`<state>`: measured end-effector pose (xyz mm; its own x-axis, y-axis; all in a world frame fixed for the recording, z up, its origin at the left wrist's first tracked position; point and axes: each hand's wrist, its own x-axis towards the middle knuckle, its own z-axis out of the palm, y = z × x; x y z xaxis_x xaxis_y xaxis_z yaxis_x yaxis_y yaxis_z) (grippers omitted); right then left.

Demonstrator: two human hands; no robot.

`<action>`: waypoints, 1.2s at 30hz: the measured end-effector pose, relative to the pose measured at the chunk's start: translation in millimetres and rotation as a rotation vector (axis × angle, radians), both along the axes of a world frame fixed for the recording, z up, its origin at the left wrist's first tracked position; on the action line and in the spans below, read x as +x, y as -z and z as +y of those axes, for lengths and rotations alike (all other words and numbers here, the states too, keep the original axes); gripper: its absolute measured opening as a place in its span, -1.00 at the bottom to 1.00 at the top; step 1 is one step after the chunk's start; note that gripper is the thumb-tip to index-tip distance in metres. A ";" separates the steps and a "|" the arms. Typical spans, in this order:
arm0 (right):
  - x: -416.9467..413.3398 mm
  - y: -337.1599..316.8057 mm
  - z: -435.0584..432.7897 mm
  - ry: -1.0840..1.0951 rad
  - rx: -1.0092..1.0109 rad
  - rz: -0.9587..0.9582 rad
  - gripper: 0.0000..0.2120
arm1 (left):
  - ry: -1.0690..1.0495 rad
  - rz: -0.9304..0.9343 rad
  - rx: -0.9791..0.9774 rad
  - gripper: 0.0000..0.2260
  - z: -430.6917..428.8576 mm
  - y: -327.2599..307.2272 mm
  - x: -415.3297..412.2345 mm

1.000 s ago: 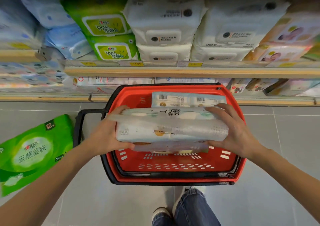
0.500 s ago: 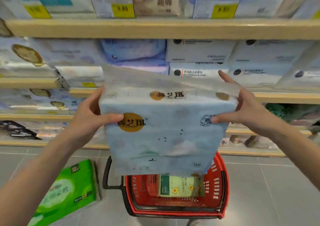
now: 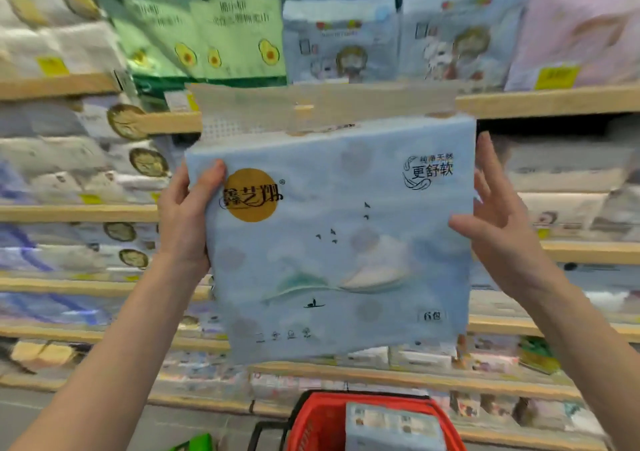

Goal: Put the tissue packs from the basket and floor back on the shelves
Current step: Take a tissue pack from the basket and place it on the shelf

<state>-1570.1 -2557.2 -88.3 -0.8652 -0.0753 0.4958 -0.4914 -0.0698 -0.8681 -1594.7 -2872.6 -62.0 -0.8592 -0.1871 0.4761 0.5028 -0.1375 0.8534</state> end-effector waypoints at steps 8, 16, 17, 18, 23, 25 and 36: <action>63.7 -39.5 -23.5 0.019 0.141 0.052 -0.03 | -0.020 0.055 0.003 -0.32 -17.7 -101.8 37.7; 99.6 -84.3 -47.1 0.029 -0.135 -0.028 -0.37 | 0.077 -0.118 0.002 -0.51 -28.0 -139.2 70.2; 102.0 -87.7 -49.4 0.022 -0.160 -0.036 -0.38 | 0.087 -0.121 -0.004 -0.58 -27.9 -144.7 72.9; 103.6 -91.0 -50.8 0.020 -0.179 -0.041 -0.38 | 0.104 -0.117 -0.019 -0.59 -28.6 -150.1 74.8; 111.7 -121.6 -54.3 0.031 -0.243 -0.028 -0.42 | 0.169 -0.017 -0.180 -0.46 -24.2 -191.2 95.2; 114.3 -139.2 -53.7 0.022 -0.282 0.000 -0.49 | 0.167 0.117 -0.249 -0.51 -25.2 -207.2 103.4; 103.1 -172.8 -56.2 0.011 -0.288 0.130 -0.61 | -0.098 0.356 -0.562 -0.11 -46.1 -155.1 128.0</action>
<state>-1467.0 -2613.4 84.5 -0.7928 0.0934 0.6022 -0.5994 -0.2981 -0.7429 -1466.7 -2918.7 93.1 -0.6236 0.1029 0.7750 0.7543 0.3396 0.5619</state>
